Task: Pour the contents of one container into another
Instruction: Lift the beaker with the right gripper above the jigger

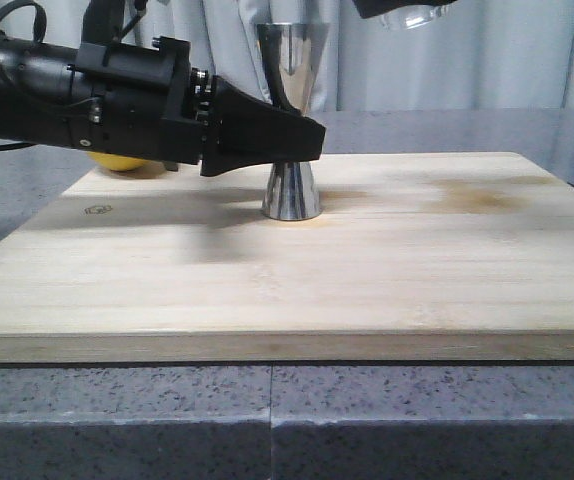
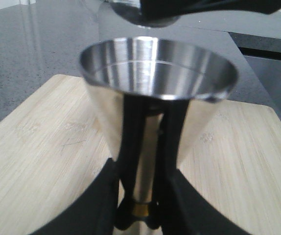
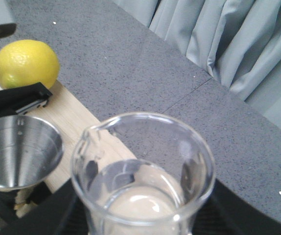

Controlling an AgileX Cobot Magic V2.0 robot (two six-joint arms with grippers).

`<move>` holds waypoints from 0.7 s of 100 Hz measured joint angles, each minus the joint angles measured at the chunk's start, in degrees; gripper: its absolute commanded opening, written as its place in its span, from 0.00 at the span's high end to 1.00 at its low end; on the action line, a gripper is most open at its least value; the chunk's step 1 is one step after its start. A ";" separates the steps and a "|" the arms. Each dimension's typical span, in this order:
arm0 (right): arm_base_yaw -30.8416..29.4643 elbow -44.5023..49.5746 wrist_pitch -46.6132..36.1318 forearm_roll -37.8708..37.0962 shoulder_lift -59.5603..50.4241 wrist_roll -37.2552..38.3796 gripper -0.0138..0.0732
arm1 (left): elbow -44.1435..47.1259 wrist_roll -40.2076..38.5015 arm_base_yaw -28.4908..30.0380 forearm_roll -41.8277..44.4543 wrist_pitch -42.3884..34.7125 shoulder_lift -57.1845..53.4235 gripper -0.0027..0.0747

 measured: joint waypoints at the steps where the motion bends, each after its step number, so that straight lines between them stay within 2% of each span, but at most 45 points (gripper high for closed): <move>1: 0.00 -0.33 0.38 -0.14 0.23 0.00 0.57 | 0.00 0.00 0.00 0.00 0.00 0.00 0.83; 24: 0.76 -4.41 5.32 -4.59 3.64 0.00 0.57 | 0.00 0.00 0.00 0.00 0.00 0.00 0.83; 70: 2.65 -5.28 7.08 -12.18 3.78 0.00 0.57 | 0.00 0.00 0.00 0.00 0.00 0.00 0.83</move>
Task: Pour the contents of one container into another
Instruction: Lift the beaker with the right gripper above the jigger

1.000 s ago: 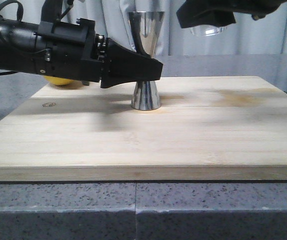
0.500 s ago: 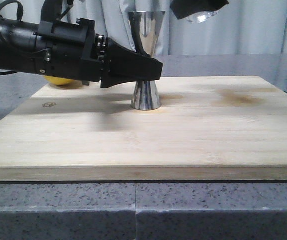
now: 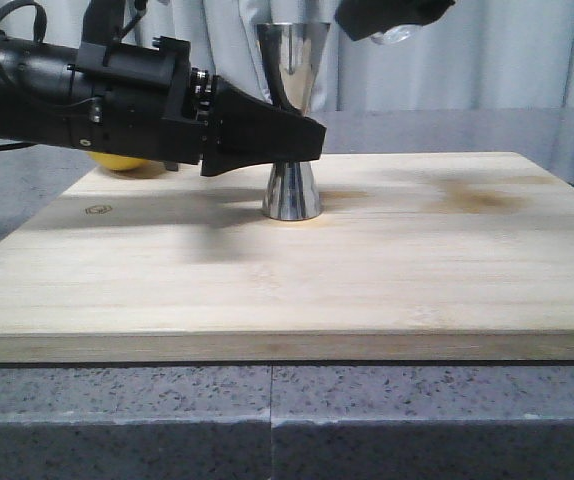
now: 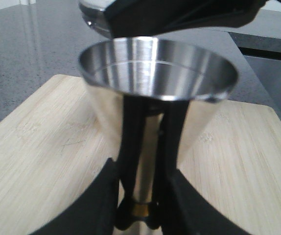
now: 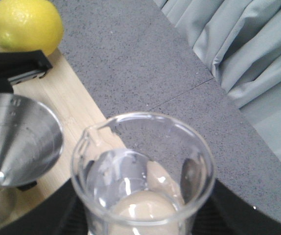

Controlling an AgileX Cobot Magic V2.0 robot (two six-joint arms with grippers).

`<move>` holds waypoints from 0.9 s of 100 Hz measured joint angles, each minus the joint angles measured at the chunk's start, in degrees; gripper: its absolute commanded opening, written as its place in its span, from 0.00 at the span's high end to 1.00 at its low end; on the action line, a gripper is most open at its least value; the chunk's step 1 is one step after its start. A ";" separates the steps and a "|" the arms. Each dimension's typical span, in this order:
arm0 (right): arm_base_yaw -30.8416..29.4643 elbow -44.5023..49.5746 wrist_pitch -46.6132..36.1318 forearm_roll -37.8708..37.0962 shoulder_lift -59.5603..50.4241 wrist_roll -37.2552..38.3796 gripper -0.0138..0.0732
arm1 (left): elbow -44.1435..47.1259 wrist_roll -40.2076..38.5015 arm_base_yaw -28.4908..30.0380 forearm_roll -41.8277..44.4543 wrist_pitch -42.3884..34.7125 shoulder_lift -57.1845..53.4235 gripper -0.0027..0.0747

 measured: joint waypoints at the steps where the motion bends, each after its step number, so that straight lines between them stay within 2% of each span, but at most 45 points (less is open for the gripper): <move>1: -0.01 0.00 0.01 -0.13 0.00 0.00 0.57 | 0.00 0.00 0.00 0.00 0.00 0.00 0.83; 90: 3.27 0.00 1.54 -12.65 0.00 -0.09 0.57 | 0.00 0.03 0.00 0.00 0.10 0.00 0.83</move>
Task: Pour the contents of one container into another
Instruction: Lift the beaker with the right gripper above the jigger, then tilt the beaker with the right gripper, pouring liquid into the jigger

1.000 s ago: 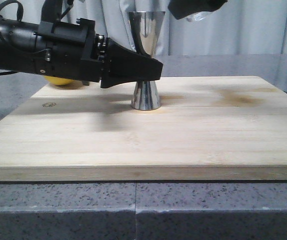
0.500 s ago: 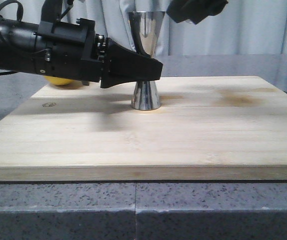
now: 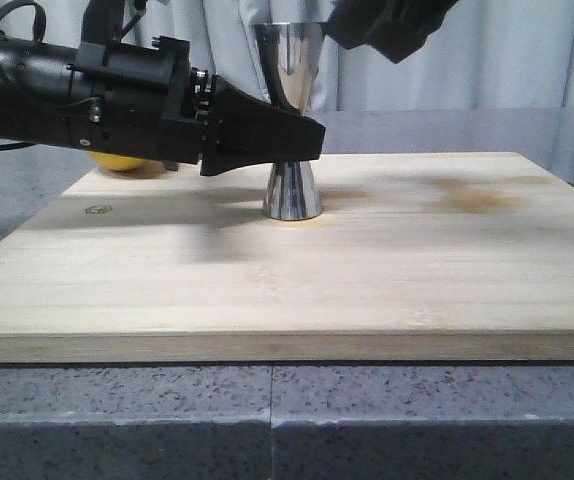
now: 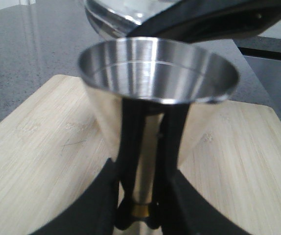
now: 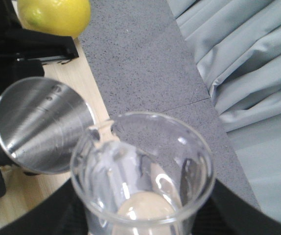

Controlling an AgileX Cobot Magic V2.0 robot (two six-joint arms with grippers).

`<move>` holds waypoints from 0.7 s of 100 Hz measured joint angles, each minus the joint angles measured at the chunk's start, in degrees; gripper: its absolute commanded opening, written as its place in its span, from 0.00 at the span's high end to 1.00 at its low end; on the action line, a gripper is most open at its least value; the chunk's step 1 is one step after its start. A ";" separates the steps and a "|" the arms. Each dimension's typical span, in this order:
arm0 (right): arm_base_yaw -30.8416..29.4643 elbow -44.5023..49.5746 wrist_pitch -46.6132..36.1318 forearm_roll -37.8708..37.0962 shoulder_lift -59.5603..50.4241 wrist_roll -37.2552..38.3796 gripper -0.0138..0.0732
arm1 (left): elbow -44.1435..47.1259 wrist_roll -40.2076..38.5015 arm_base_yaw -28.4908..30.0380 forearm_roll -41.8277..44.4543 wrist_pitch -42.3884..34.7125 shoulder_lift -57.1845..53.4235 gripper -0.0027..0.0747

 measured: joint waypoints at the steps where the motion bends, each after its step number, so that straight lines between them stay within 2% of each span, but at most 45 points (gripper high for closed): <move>1: 0.00 0.00 0.00 -0.11 0.00 0.00 0.57 | 0.00 0.00 0.00 0.00 0.00 0.00 0.83; 70: 0.00 -1.78 0.08 -7.82 2.53 0.00 0.57 | 0.00 0.10 0.00 0.00 0.00 0.00 0.83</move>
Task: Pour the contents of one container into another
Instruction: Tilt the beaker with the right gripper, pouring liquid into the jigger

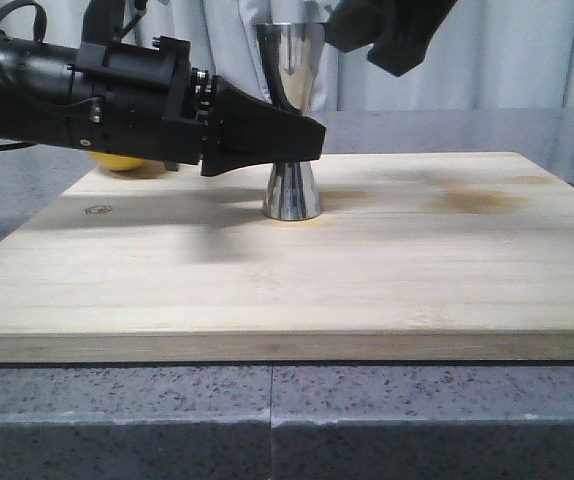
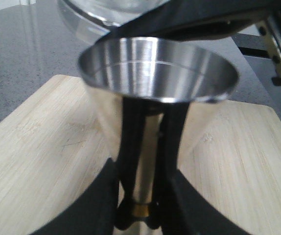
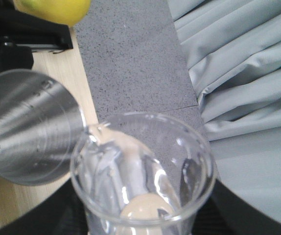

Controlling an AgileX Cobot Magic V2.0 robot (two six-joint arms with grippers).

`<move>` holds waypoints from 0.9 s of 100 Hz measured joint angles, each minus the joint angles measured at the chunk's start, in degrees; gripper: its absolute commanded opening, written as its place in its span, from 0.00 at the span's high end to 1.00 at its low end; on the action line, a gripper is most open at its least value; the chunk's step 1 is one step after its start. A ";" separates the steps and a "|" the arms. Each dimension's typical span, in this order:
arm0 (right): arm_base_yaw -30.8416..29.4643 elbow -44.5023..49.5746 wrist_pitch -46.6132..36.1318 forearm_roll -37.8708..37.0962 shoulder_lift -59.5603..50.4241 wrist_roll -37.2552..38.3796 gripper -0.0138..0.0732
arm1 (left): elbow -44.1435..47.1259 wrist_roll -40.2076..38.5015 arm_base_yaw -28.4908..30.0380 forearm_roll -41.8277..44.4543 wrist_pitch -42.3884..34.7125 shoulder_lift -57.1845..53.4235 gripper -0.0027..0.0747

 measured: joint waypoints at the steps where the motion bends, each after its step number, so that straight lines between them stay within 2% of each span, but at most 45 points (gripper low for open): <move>1: 0.00 0.00 0.00 -0.01 0.00 0.00 0.57 | 0.00 0.00 0.00 0.00 0.00 0.00 0.83; 90: 0.00 0.00 0.00 -2.30 0.00 -0.10 0.57 | 0.00 0.11 0.00 0.00 0.00 0.00 0.83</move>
